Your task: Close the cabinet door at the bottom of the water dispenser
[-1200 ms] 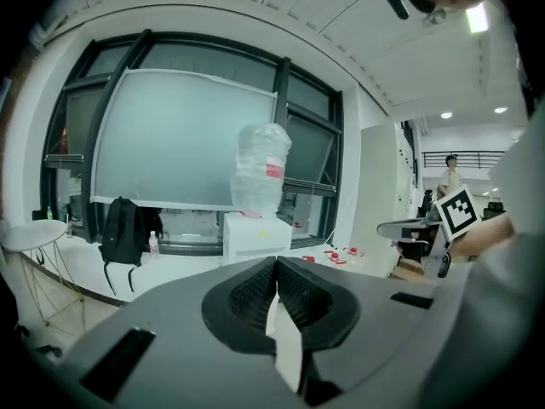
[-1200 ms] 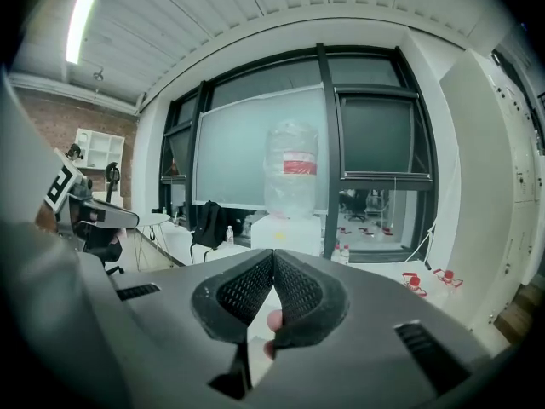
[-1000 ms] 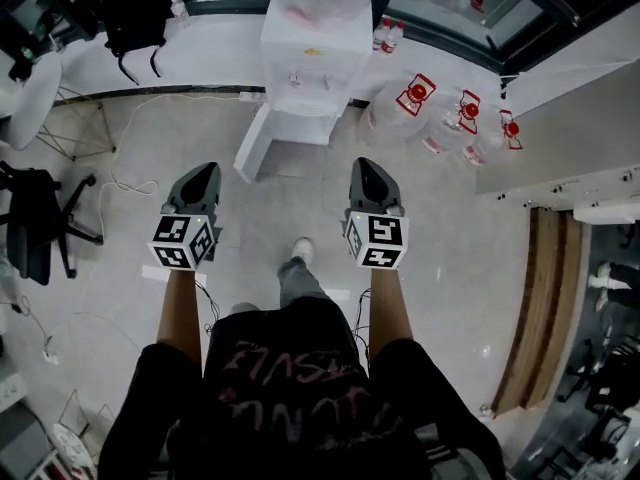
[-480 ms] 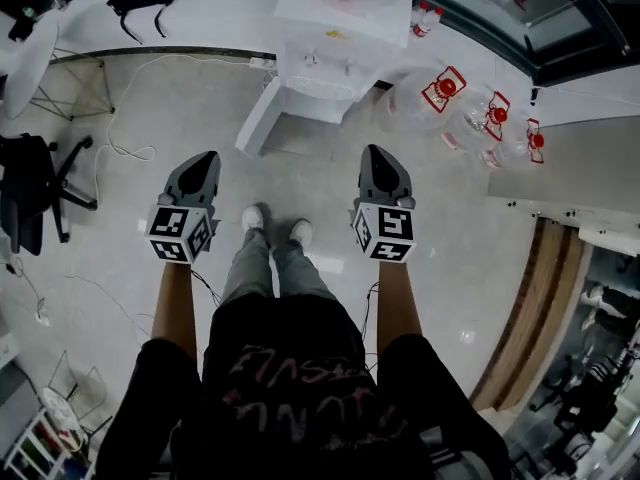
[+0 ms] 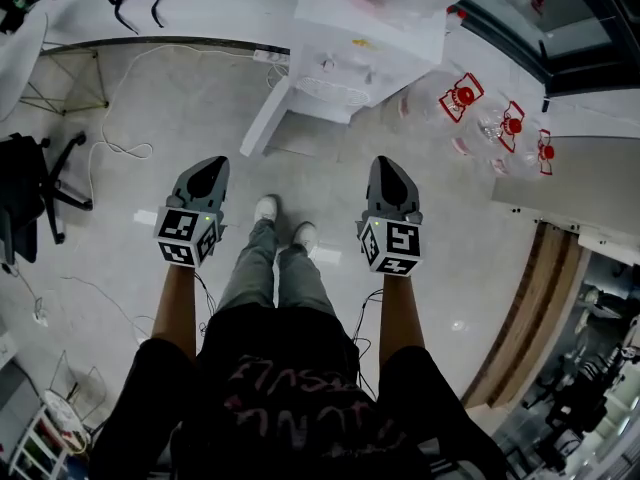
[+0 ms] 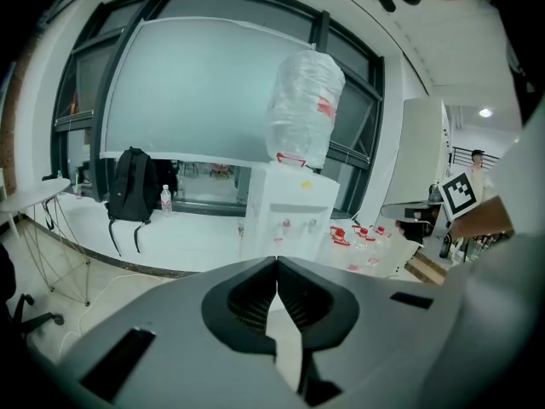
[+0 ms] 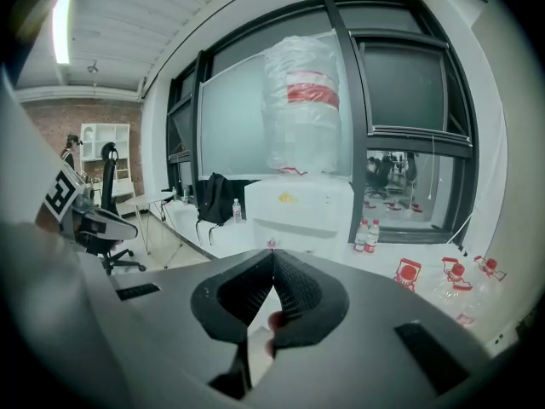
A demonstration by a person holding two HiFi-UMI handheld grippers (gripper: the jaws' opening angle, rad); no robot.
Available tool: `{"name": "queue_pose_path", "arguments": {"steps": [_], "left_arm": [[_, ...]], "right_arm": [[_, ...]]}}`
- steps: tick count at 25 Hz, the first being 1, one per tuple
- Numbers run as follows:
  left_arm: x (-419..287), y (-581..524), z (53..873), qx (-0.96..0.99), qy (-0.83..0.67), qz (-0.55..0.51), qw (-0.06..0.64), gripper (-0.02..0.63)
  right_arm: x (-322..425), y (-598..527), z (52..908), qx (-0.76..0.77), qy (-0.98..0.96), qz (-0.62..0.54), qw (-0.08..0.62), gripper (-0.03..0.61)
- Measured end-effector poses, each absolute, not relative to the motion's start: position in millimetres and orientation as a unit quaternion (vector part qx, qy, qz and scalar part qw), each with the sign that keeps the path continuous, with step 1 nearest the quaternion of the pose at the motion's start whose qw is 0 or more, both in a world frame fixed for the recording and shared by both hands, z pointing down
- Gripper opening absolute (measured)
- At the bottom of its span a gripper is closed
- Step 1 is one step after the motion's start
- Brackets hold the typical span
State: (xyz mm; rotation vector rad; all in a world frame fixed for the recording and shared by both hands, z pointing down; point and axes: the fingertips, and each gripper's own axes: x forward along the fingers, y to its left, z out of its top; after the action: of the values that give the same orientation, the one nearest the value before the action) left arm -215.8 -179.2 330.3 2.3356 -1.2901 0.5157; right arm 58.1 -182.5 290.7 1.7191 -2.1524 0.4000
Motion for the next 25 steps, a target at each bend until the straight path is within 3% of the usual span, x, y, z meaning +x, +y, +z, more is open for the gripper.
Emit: {"name": "queue_pose_path", "arguments": {"steps": [25], "left_arm": [[-232.1, -200.8, 565.1, 0.834, -0.482, 0.179, 0.201, 0.015]], "right_arm": [[45.0, -211.1, 535.8, 0.589, -0.775, 0.151, 0.173, 0.014]]}}
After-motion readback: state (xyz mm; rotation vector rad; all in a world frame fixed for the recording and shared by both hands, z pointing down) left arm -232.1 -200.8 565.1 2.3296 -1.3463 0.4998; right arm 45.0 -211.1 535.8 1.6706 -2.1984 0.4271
